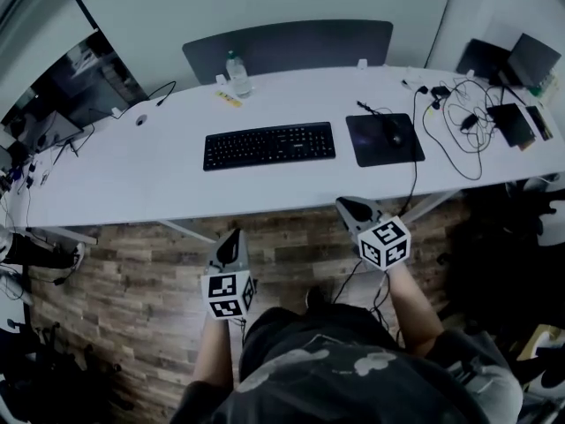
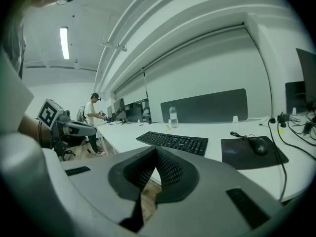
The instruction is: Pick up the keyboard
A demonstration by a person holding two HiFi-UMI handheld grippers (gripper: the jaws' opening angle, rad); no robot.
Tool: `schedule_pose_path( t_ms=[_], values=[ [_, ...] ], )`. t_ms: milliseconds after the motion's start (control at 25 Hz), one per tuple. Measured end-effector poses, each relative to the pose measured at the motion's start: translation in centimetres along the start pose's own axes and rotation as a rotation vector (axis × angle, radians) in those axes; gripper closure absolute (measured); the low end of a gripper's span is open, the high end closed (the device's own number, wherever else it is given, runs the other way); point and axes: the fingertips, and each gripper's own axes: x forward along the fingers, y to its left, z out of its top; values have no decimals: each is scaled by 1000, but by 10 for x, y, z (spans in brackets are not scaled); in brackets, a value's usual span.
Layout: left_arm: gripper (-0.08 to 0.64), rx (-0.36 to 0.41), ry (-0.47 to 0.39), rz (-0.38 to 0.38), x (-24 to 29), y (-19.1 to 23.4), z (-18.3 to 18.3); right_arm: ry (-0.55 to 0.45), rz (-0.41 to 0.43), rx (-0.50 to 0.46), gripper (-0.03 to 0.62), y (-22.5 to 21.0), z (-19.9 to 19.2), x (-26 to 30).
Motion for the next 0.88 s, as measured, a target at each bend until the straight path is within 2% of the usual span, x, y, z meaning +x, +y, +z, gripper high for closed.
schedule_pose_path(
  t_ms=[160, 360, 520, 760, 880],
  values=[
    [558, -27, -24, 29, 8, 9, 14, -9, 0, 25, 592, -14, 8, 4],
    [557, -7, -19, 41, 25, 18, 21, -10, -19, 39, 592, -32, 7, 14],
    [557, 0, -13, 21, 41, 24, 22, -10, -52, 83, 592, -50, 4, 19],
    [557, 29, 14, -12, 79, 45, 29, -5, -109, 98, 592, -81, 13, 41],
    [557, 9, 18, -49, 103, 60, 37, 2, -124, 93, 591, -95, 20, 61]
  ],
)
